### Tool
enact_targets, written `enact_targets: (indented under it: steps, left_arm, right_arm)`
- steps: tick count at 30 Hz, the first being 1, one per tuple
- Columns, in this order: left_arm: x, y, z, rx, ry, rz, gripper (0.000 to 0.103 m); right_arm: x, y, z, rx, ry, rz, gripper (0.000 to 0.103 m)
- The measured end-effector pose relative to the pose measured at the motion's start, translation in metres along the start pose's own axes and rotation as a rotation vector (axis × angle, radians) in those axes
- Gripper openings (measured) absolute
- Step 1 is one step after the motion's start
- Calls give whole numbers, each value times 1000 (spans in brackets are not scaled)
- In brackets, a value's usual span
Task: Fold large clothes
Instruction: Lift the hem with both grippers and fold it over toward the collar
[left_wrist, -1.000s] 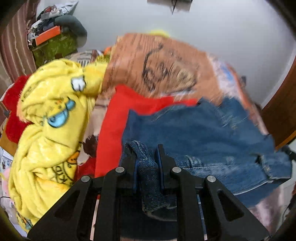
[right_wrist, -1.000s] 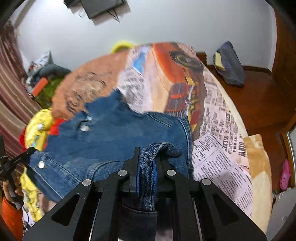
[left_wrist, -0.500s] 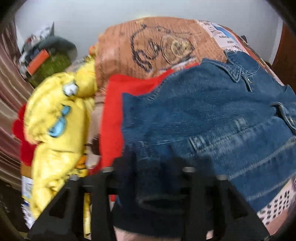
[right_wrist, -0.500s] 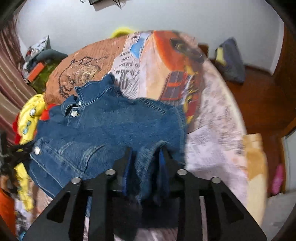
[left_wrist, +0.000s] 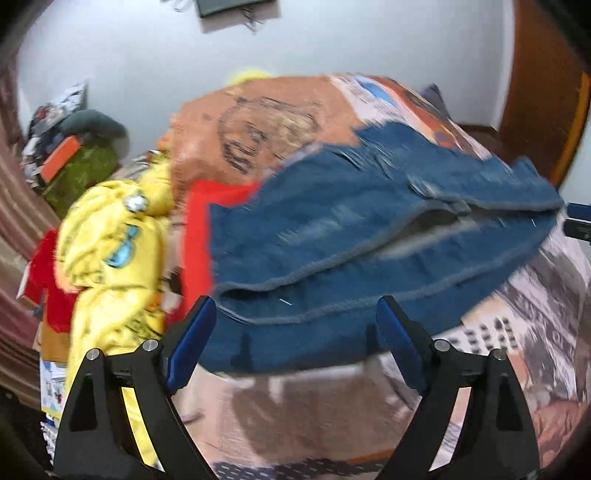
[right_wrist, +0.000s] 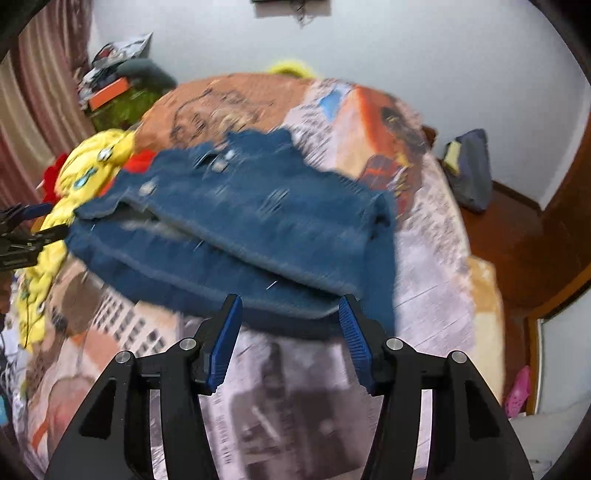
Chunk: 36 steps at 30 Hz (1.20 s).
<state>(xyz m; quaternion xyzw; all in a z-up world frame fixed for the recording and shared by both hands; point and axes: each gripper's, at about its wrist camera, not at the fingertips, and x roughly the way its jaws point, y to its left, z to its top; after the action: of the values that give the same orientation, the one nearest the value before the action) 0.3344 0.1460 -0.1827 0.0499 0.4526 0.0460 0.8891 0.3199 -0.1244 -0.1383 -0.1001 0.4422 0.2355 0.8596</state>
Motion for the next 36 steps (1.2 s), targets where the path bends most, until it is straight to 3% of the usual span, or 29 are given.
enact_targets:
  steps: [7,14,19,22,24,27,30,36]
  left_arm:
    - [44,-37,-3,14,50,15,88]
    - [77,-24,28,-43,41,15,88]
    - [107,-2,80,-16,43,102,88]
    - [107,21,126,-18,-10,254,88]
    - [97,42,149,-76,-54,305,88]
    - [75,71,166,-160,-101,260,88]
    - [57,81,161,-175,-123,219,88]
    - [56,62,122,-130,-53,92,88]
  right_arm:
    - [38,29,-5,-56,48,11,51]
    - [56,31,28,-59,12,-4,52]
    - [81,19,78,-50,7,-26,50]
    - [85,1,117,-5,-46,-134,50]
    - [78,-8,136,30,-93,-235,51]
    - [58,-11,146,49,-135,-160,51]
    - [44,0,137,36,-151,-96,51]
    - [50,38,113,-17,-100,32,51]
